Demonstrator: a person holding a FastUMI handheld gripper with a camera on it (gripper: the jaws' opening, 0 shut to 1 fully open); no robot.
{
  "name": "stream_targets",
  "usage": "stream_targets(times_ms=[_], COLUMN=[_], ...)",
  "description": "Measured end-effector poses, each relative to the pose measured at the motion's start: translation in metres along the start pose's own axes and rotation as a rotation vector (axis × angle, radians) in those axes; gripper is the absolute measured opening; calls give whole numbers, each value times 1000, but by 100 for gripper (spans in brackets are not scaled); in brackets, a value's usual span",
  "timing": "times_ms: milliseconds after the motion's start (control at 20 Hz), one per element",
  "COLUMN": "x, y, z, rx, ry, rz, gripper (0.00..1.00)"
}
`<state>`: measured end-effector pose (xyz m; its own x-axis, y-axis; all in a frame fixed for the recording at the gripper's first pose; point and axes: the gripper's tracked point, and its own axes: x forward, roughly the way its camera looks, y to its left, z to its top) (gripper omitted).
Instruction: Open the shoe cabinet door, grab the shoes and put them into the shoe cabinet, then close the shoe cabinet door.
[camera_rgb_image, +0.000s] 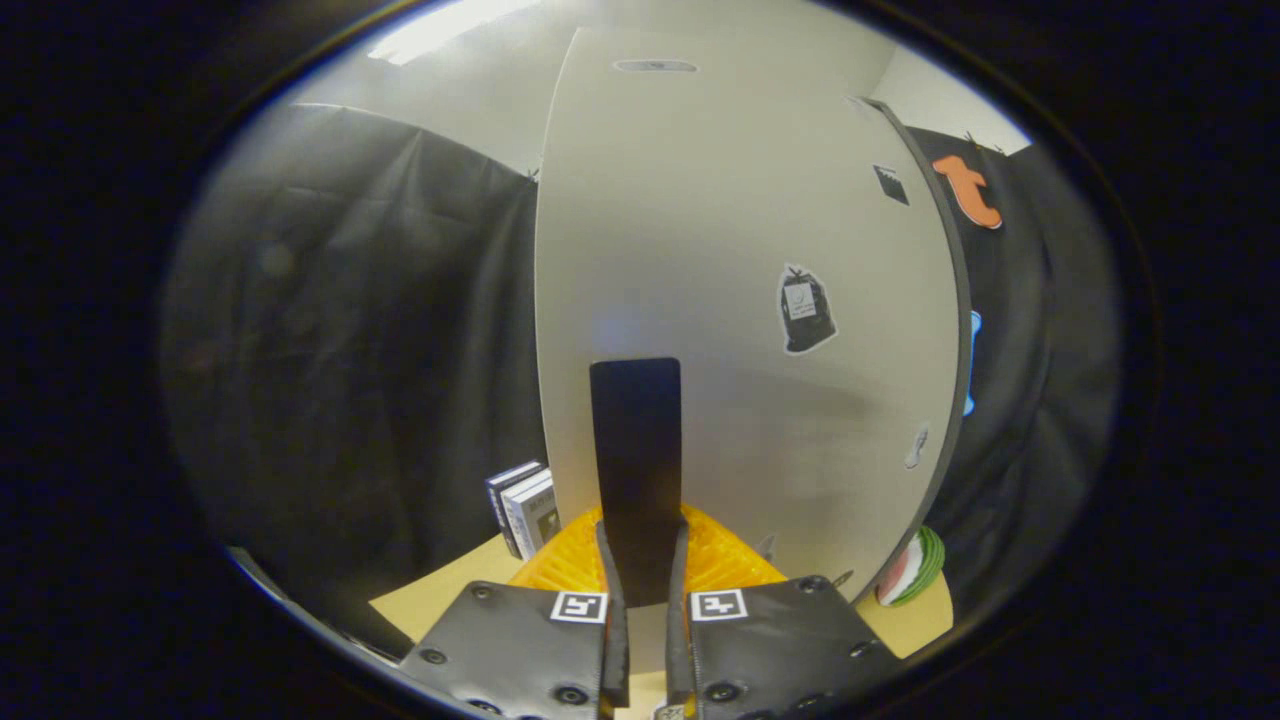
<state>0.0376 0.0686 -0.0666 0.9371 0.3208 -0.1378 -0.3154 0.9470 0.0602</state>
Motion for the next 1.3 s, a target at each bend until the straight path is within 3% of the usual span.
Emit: stream_targets(times_ms=[400,700,1300], x=[-67,-111,-155], y=[-45,-82,-162], z=[-1,-4,-3], rx=[3,19,65], ry=[-6,-11,-34], rz=[-23,-104,-301], gripper=[15,15,13])
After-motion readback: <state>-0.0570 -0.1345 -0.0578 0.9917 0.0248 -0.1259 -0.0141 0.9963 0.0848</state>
